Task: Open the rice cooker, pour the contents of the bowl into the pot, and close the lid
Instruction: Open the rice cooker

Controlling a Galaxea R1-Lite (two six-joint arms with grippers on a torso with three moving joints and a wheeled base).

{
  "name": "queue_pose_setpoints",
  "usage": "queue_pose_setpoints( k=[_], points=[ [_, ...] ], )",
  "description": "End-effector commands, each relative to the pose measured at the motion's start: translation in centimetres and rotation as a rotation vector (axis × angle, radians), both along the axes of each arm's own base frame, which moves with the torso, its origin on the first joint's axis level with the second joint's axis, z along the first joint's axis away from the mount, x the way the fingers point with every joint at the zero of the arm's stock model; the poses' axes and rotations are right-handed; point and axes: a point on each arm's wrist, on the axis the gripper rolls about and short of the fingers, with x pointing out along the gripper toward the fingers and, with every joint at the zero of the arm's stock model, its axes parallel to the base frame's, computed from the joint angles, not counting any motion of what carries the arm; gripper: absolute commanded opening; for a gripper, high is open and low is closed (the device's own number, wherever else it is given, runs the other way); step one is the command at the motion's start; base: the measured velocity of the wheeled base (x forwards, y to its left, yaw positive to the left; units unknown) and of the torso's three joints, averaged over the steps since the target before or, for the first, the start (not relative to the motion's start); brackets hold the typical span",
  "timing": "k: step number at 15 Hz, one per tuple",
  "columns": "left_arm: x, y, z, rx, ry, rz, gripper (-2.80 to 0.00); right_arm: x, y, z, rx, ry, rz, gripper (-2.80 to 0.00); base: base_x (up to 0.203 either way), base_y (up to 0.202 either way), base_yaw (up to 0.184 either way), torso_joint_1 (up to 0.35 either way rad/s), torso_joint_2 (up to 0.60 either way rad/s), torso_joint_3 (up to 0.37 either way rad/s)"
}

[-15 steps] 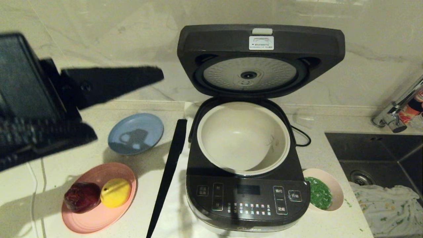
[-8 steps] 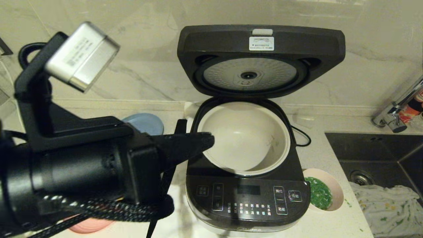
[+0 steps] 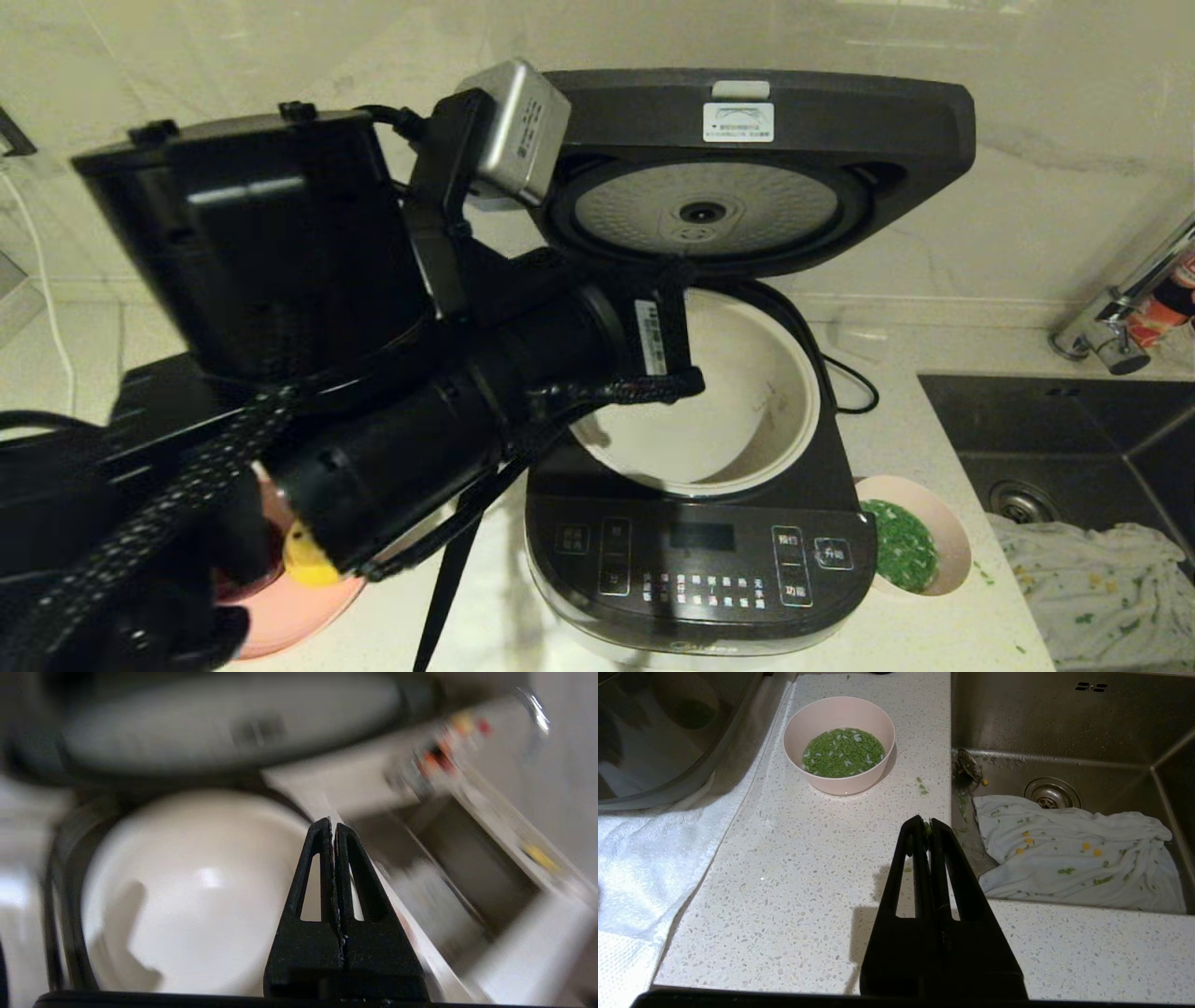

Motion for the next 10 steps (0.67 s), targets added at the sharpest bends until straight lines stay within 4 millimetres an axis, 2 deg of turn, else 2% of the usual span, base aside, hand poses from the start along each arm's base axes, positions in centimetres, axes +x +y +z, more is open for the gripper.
queue_pose_setpoints(
  k=[1, 6, 10],
  points=[
    [2.5, -1.7, -0.9, -0.005, -0.033, 0.058, -2.8, 0.0, 0.0, 0.0, 0.0, 0.003, 0.0, -2.8, 0.0, 0.0, 0.0, 0.0, 0.0, 0.0],
    [6.0, -2.5, 0.2, -0.039, -0.091, 0.144, -2.8, 0.0, 0.0, 0.0, 0.0, 0.003, 0.0, -2.8, 0.0, 0.0, 0.0, 0.0, 0.0, 0.0],
    [8.0, -3.8, 1.1, -0.056, -0.145, 0.165, -2.8, 0.0, 0.0, 0.0, 0.0, 0.003, 0.0, -2.8, 0.0, 0.0, 0.0, 0.0, 0.0, 0.0]
  ],
)
